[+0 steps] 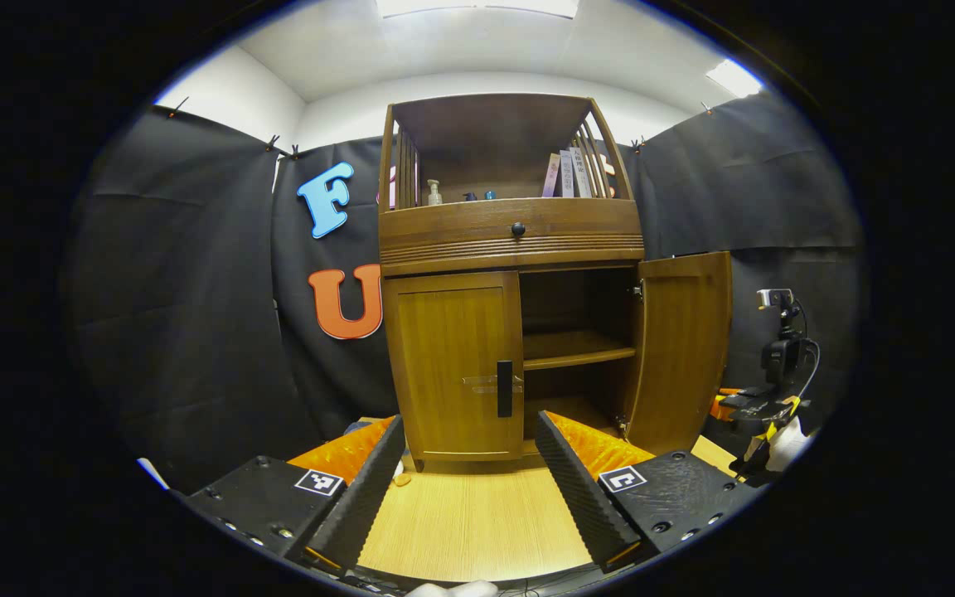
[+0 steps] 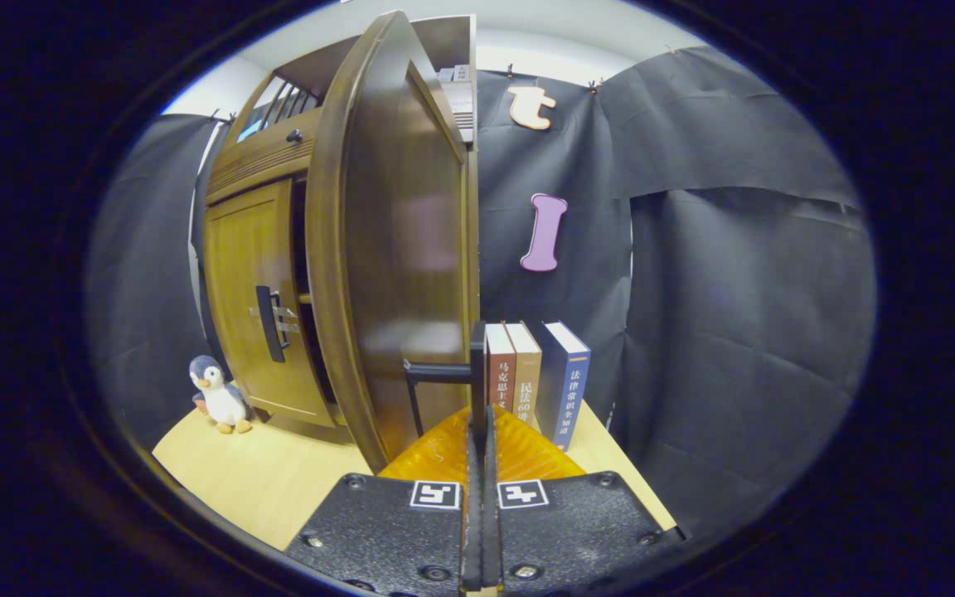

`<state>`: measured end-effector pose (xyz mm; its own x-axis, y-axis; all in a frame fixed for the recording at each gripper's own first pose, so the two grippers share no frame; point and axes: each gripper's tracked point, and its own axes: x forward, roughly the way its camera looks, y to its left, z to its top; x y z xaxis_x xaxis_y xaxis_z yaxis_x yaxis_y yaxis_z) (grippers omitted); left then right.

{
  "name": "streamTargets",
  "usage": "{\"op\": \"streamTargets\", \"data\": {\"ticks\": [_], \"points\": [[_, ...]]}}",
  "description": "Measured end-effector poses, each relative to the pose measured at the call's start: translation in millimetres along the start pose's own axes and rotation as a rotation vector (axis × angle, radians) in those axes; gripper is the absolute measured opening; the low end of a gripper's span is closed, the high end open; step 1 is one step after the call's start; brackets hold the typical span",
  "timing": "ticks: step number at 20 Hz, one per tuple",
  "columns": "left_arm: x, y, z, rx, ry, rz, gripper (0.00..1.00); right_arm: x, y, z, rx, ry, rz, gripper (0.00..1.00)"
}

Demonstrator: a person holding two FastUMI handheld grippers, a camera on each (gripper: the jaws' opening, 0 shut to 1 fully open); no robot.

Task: Open the right door of the double-door shoe cabinet with the right hand, and open the left door with the left hand.

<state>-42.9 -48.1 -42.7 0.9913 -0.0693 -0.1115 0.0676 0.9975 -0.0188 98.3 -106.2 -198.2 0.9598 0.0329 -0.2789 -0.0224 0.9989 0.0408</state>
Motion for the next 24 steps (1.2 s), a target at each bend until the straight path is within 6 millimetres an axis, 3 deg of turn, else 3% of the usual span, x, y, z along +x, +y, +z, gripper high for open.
{"op": "streamTargets", "data": {"ticks": [4, 5, 11, 13, 16, 24], "points": [[-0.5, -12.0, 4.8, -0.014, 0.006, 0.042, 0.96, 3.6, -13.0, 1.8, -0.031, 0.011, 0.063, 0.04], [-2.0, -17.1, 6.3, -0.018, 0.005, 0.05, 1.0, 3.5, -16.5, 2.0, -0.04, 0.011, 0.079, 0.03], [-12.9, -43.6, 8.4, -0.017, 0.016, 0.133, 0.96, 9.0, -40.4, 4.4, -0.053, 0.024, 0.18, 0.03], [-16.3, -53.6, 10.2, -0.012, 0.013, 0.143, 1.0, 9.5, -43.9, 5.0, -0.051, 0.024, 0.214, 0.04], [-18.3, -65.1, 8.2, -0.017, 0.023, 0.137, 0.96, 8.9, -43.8, 5.9, -0.063, 0.032, 0.266, 0.05], [-21.9, -61.5, 4.1, -0.065, 0.036, 0.152, 0.96, -0.3, -52.6, 5.4, -0.063, 0.018, 0.252, 0.11]]}}
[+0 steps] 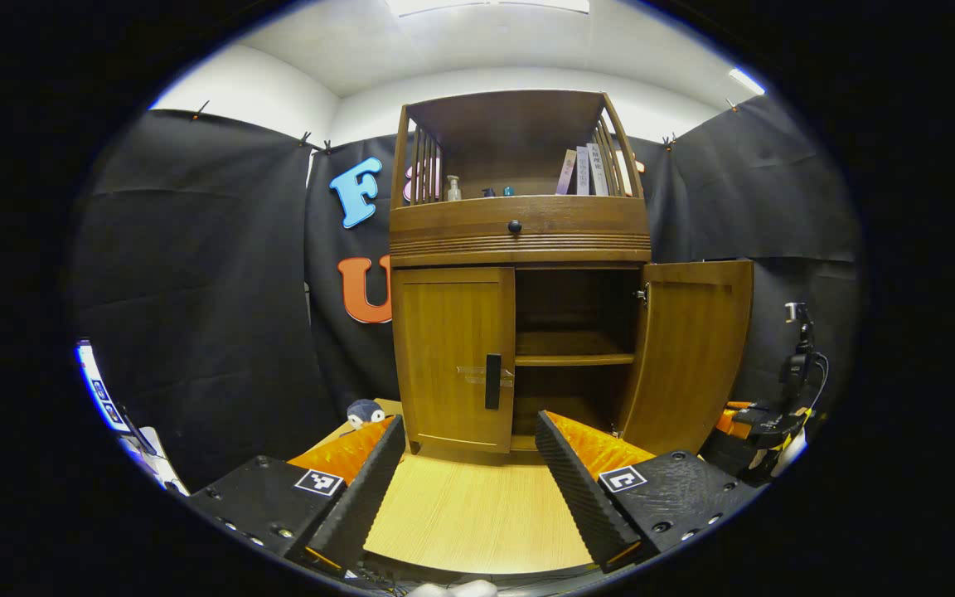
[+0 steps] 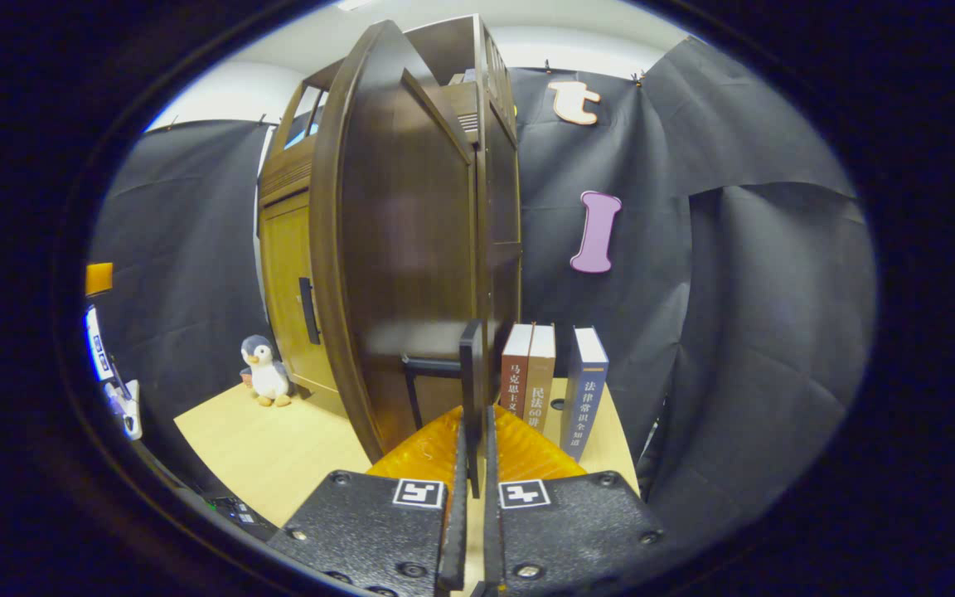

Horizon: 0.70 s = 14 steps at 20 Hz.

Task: Open the right door of the double-door shoe cabinet with the right hand, and open the left door with the left hand.

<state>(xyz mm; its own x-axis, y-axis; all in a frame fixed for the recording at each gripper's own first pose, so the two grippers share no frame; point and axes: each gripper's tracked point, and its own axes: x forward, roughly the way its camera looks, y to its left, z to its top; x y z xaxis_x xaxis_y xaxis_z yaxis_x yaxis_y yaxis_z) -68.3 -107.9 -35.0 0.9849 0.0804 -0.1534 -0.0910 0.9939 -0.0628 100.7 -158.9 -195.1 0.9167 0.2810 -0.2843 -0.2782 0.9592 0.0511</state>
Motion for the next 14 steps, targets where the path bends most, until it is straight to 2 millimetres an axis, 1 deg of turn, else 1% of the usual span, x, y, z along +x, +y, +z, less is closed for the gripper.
{"op": "streamTargets", "data": {"ticks": [1, 2, 3, 5, 6, 7, 9, 10, 12, 14], "points": [[-0.4, 1.6, -0.2, 0.002, -0.002, 0.005, 0.96, -2.5, -3.5, -0.1, 0.001, 0.001, -0.013, 0.25], [0.1, 3.7, 1.0, 0.004, -0.003, 0.006, 1.0, -7.8, -8.8, -0.7, 0.006, 0.002, -0.027, 0.29], [0.5, 5.8, 0.2, 0.005, -0.004, 0.008, 0.96, -11.7, -11.2, -1.6, 0.012, 0.004, -0.043, 0.46], [0.6, 8.3, 1.9, 0.008, -0.006, 0.003, 0.96, -23.2, -18.8, 2.0, 0.019, -0.005, -0.081, 0.8], [1.8, 9.0, 2.6, 0.009, -0.006, 0.0, 0.96, -29.2, -23.4, 4.1, 0.026, -0.013, -0.106, 0.84], [3.7, 10.3, 3.5, 0.01, -0.007, -0.005, 0.96, -35.1, -27.2, 6.8, 0.031, -0.02, -0.133, 0.94], [8.1, 13.3, 5.1, 0.015, -0.012, -0.015, 0.96, -50.7, -36.3, 12.7, 0.028, -0.036, -0.203, 1.0], [10.9, 15.6, 6.2, 0.021, -0.016, -0.018, 0.96, -59.6, -36.8, 21.3, 0.019, -0.059, -0.23, 0.99], [17.2, 22.2, 8.0, 0.034, -0.025, -0.021, 0.96, -77.2, -28.8, 36.4, 0.007, -0.092, -0.253, 1.0], [26.8, 26.7, 6.8, 0.042, -0.029, -0.031, 0.96, -93.7, -12.7, 49.4, -0.005, -0.117, -0.265, 1.0]]}}
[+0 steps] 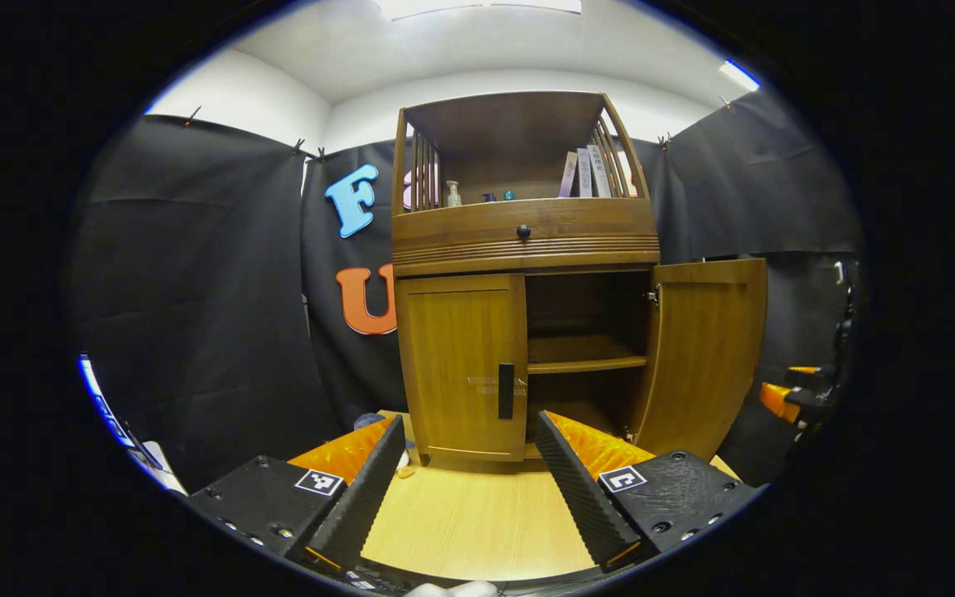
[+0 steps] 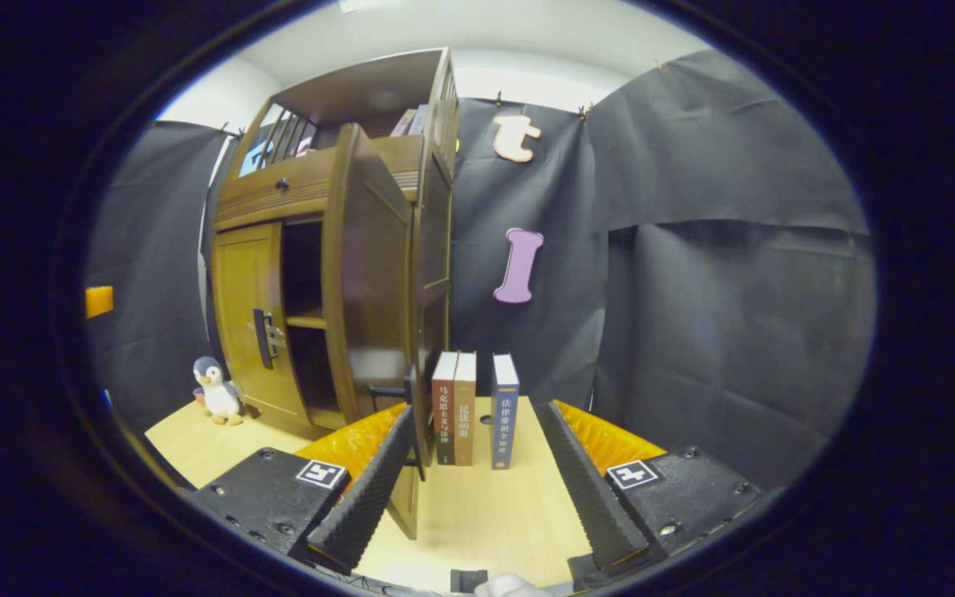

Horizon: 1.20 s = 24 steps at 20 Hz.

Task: Open the right door of the double-door shoe cabinet with the right hand, and open the left door with the left hand.

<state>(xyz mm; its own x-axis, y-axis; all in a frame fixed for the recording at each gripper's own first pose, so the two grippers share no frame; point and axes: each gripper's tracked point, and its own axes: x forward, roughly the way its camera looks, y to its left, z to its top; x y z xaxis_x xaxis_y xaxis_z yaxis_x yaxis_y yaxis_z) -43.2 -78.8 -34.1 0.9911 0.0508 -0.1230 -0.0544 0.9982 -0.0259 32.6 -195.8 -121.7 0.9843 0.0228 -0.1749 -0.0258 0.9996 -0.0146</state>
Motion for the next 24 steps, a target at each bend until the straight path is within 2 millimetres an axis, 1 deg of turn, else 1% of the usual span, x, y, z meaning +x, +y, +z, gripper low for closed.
{"op": "streamTargets", "data": {"ticks": [2, 3, 4, 5, 6, 7, 8, 9, 11, 12, 13, 16, 19, 20, 21, 24], "points": [[9.2, 6.6, -1.5, 0.003, -0.003, -0.012, 0.96, -17.3, 15.0, 14.2, -0.009, -0.02, -0.02, 1.0], [15.0, 9.7, -3.8, 0.004, -0.003, -0.02, 1.0, -25.2, 25.4, 19.9, -0.009, -0.029, -0.03, 1.0], [21.8, 12.4, -5.7, 0.004, -0.003, -0.028, 0.96, -33.1, 37.6, 23.8, -0.006, -0.035, -0.037, 1.0], [27.0, 15.5, -7.7, 0.005, -0.002, -0.037, 0.96, -38.2, 51.6, 26.7, 0.0, -0.041, -0.038, 1.0], [34.5, 19.0, -10.2, 0.006, -0.001, -0.044, 0.96, -42.5, 66.5, 26.7, 0.004, -0.038, -0.034, 1.0], [43.1, 22.2, -14.1, 0.006, 0.002, -0.056, 1.0, -46.8, 81.8, 27.5, 0.006, -0.038, -0.021, 1.0], [49.3, 24.0, -18.0, 0.004, 0.006, -0.065, 1.0, -50.3, 95.5, 29.9, 0.01, -0.045, -0.017, 1.0], [55.6, 26.1, -20.8, 0.0, 0.011, -0.076, 0.96, -52.3, 107.0, 31.4, 0.011, -0.054, -0.021, 1.0], [66.6, 28.7, -26.7, -0.001, 0.016, -0.099, 0.96, -56.7, 126.2, 34.2, 0.015, -0.067, -0.031, 1.0], [72.7, 29.8, -30.1, 0.001, 0.019, -0.107, 0.96, -56.7, 138.2, 33.8, 0.014, -0.069, -0.028, 1.0], [77.8, 30.3, -32.3, 0.004, 0.018, -0.113, 0.96, -56.7, 145.7, 33.0, 0.013, -0.062, -0.026, 0.99], [96.9, 24.6, -41.4, -0.015, 0.022, -0.148, 0.96, -57.2, 161.4, 34.5, 0.029, -0.043, -0.02, 1.0], [124.1, 10.8, -43.5, -0.031, 0.013, -0.176, 0.96, -56.7, 169.5, 38.7, 0.033, -0.031, -0.036, 1.0], [135.3, 6.0, -43.7, -0.036, 0.008, -0.181, 1.0, -56.2, 170.6, 39.7, 0.029, -0.027, -0.043, 1.0], [148.4, 0.6, -45.3, -0.043, -0.003, -0.186, 0.96, -56.7, 174.2, 40.9, 0.026, -0.027, -0.045, 1.0], [185.4, -21.5, -50.4, -0.049, -0.012, -0.219, 0.96, -56.2, 180.3, 46.4, 0.012, -0.029, -0.065, 1.0]]}}
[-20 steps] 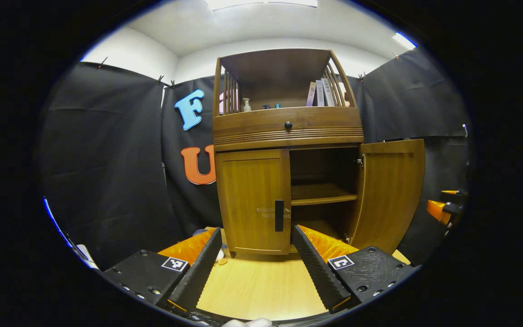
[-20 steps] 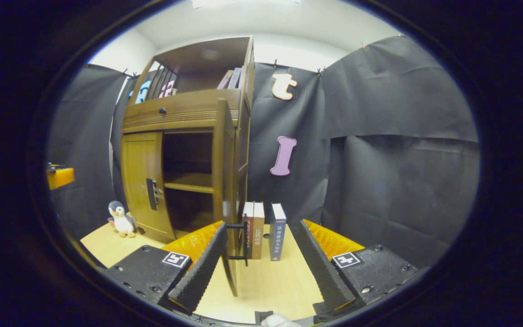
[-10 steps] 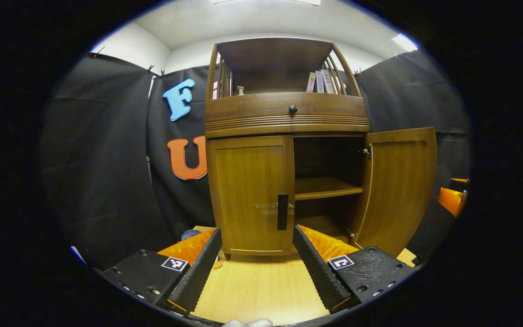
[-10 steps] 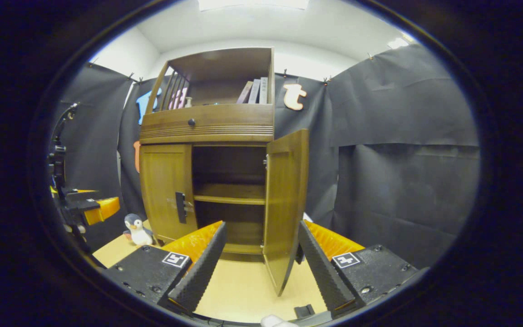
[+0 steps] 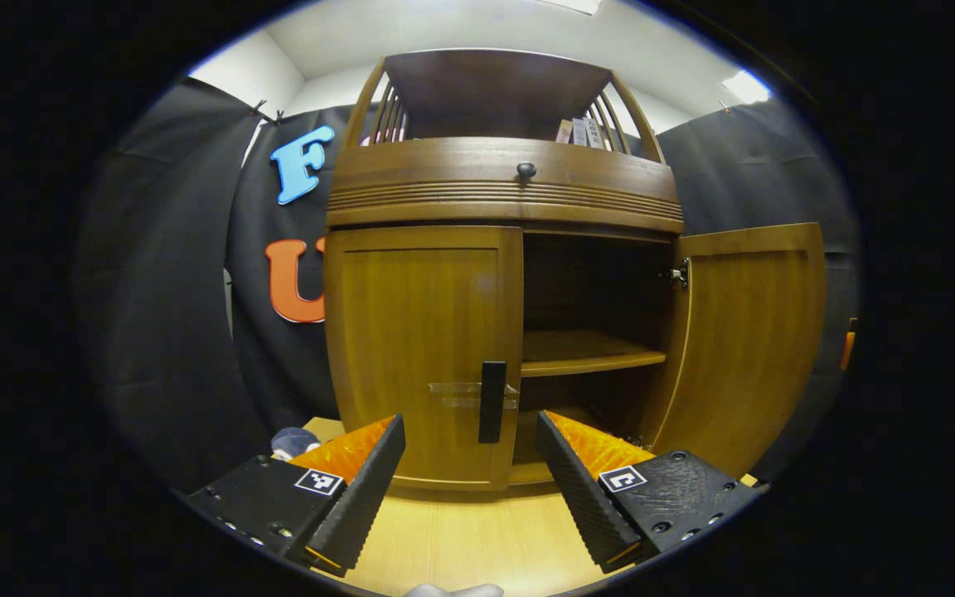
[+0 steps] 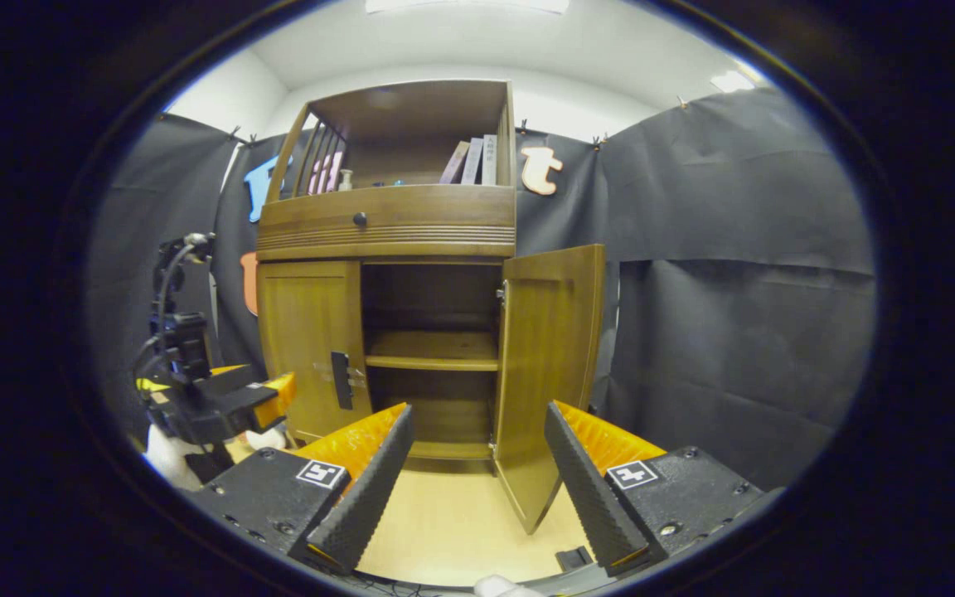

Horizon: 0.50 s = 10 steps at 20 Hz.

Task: Open the right door of the double-door shoe cabinet with the right hand, and open the left door with the left hand.

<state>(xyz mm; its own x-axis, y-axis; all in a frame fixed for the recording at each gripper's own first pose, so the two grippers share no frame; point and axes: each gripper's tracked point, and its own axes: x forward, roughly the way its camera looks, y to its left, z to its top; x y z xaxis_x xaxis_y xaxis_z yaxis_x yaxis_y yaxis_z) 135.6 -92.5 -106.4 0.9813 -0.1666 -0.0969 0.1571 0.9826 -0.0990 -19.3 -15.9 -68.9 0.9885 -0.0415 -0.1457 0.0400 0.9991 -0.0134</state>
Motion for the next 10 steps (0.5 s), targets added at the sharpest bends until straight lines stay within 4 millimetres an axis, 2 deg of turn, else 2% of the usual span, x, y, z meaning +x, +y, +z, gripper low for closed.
{"op": "streamTargets", "data": {"ticks": [1, 2, 3, 5, 6, 7, 10], "points": [[14.4, -1.4, -2.5, 0.007, 0.001, -0.004, 0.96, -0.5, 0.8, 4.0, -0.002, -0.004, -0.009, 1.0], [28.1, -3.2, -5.7, 0.017, -0.003, -0.012, 1.0, 0.4, -0.8, 5.0, -0.007, -0.006, -0.02, 1.0], [40.7, -4.2, -9.7, 0.018, 0.0, -0.014, 0.96, 0.0, -1.6, 7.8, -0.009, -0.005, -0.028, 1.0], [69.8, -7.0, -14.7, 0.025, -0.013, -0.018, 0.96, -2.7, -4.7, 11.2, -0.009, 0.001, -0.052, 1.0], [83.5, -8.4, -18.8, 0.029, -0.007, -0.021, 1.0, -2.4, -7.1, 11.2, -0.008, 0.006, -0.065, 1.0], [95.3, -11.5, -24.0, 0.026, -0.003, -0.028, 0.96, -1.9, -9.2, 11.8, -0.008, 0.012, -0.078, 1.0], [127.2, -15.5, -33.9, 0.026, 0.003, -0.04, 0.96, -0.6, -16.4, 10.3, -0.017, 0.034, -0.113, 1.0]]}}
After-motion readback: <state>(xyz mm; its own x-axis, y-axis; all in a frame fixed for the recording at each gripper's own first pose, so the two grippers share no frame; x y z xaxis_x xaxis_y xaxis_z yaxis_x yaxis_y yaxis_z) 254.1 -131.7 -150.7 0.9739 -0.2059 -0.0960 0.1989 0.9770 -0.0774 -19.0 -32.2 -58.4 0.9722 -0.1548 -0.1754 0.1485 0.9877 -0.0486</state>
